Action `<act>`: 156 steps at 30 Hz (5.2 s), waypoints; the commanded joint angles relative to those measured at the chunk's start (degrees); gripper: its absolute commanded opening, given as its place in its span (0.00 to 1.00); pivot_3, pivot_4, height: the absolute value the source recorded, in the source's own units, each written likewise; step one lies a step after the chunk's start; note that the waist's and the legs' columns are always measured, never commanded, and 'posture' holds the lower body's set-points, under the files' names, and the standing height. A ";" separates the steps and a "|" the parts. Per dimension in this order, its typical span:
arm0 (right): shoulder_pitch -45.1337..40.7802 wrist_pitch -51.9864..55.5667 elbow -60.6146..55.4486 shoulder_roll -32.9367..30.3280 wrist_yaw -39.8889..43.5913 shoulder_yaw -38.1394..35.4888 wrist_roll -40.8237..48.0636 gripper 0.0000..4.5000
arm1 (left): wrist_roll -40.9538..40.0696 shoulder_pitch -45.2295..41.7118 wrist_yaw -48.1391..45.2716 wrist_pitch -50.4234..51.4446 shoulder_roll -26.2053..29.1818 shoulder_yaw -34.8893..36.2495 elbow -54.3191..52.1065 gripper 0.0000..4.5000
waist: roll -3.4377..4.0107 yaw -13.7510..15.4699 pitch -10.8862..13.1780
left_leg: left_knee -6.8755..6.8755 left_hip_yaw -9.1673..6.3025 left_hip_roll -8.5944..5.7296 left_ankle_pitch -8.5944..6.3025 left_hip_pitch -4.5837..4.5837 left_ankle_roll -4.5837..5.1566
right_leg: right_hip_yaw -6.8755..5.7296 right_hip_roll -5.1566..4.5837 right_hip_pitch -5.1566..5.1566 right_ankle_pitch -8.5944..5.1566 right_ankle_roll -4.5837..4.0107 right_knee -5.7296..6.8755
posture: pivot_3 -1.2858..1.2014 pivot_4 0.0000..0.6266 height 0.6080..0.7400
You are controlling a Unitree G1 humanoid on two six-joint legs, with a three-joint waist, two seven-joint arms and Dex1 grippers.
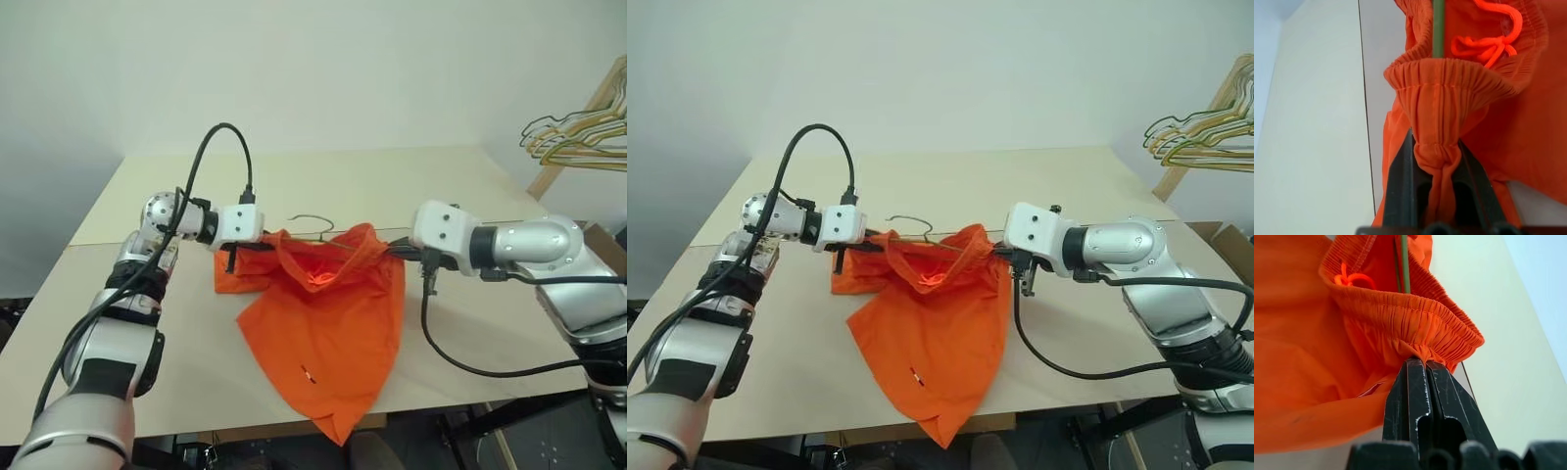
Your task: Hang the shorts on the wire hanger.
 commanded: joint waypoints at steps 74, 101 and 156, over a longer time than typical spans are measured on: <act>10.36 56.12 -13.68 -10.32 -6.03 -42.86 21.20 0.01 | -22.61 4.37 3.40 17.82 -6.63 15.13 -17.21 1.00 | 0.04 -2.27 -0.03 | -0.07 -0.05 0.12 -0.06 0.08 0.10 | 0.12 -0.09 0.04 0.00 0.00 0.07 | 0.38 0.00 1.00; -6.22 58.29 6.88 5.92 -56.81 -51.13 -9.07 0.01 | -32.63 18.96 26.92 37.35 -21.84 13.75 -50.91 1.00 | 1.54 -9.62 -1.00 | -0.54 0.00 0.02 -0.16 1.06 0.28 | 1.22 0.22 1.13 -0.22 0.30 -0.67 | 0.37 0.00 1.00; -29.93 2.21 90.56 -10.06 -69.67 -54.78 7.75 0.01 | -33.25 25.74 23.92 37.36 -18.43 6.97 -60.38 1.00 | 1.01 -7.77 -0.55 | -1.53 -0.04 -0.65 -0.32 2.16 0.67 | 2.49 0.14 3.22 -0.68 1.06 -2.22 | 0.42 0.00 1.00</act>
